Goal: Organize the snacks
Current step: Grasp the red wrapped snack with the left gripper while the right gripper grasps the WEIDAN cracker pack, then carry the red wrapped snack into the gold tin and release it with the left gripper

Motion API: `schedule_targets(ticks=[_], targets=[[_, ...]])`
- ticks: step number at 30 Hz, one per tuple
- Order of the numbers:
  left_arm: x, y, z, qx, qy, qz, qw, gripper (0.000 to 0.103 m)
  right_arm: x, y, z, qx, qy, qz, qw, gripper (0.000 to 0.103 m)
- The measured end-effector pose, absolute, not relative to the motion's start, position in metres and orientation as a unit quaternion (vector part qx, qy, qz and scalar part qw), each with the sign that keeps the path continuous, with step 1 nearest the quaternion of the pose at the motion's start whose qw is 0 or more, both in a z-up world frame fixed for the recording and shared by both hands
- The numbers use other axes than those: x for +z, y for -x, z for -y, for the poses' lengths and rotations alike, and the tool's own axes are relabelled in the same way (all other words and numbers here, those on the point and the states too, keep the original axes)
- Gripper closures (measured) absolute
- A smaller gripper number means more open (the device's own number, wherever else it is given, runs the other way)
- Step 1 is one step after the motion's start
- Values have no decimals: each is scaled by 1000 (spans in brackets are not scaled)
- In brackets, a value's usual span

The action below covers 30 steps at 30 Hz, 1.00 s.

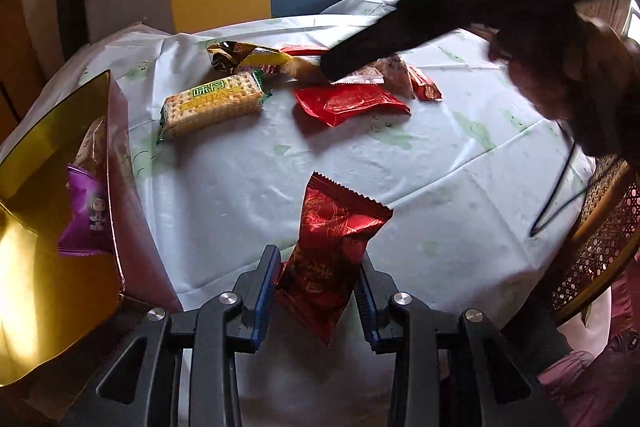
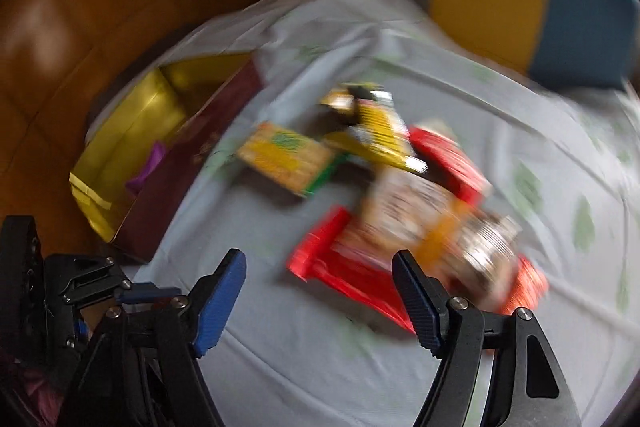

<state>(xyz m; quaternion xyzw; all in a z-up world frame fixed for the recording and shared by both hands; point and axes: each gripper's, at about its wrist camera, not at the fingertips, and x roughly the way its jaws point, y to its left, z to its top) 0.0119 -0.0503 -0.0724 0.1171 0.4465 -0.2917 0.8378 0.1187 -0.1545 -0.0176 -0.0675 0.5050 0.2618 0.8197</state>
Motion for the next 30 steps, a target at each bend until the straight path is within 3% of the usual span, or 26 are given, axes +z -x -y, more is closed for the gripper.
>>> schedule_targets(ticks=[15, 16, 17, 18, 21, 30], targets=[[-76, -17, 36, -310, -66, -445, 837, 66, -51, -203, 56, 298, 249, -539, 748, 11], [-77, -18, 36, -310, -65, -445, 838, 66, -55, -205, 54, 300, 242, -547, 743, 15], [-77, -18, 35, -310, -63, -445, 838, 66, -58, -206, 52, 303, 238, -551, 740, 34], [-78, -18, 36, -310, -63, -445, 838, 66, -62, -205, 51, 297, 240, -556, 738, 44], [-78, -17, 36, -311, -63, -444, 838, 66, -57, -199, 54, 306, 205, -562, 741, 48], [-76, -11, 35, -303, -76, -439, 842, 66, -31, -143, 106, 288, 110, -577, 757, 48]])
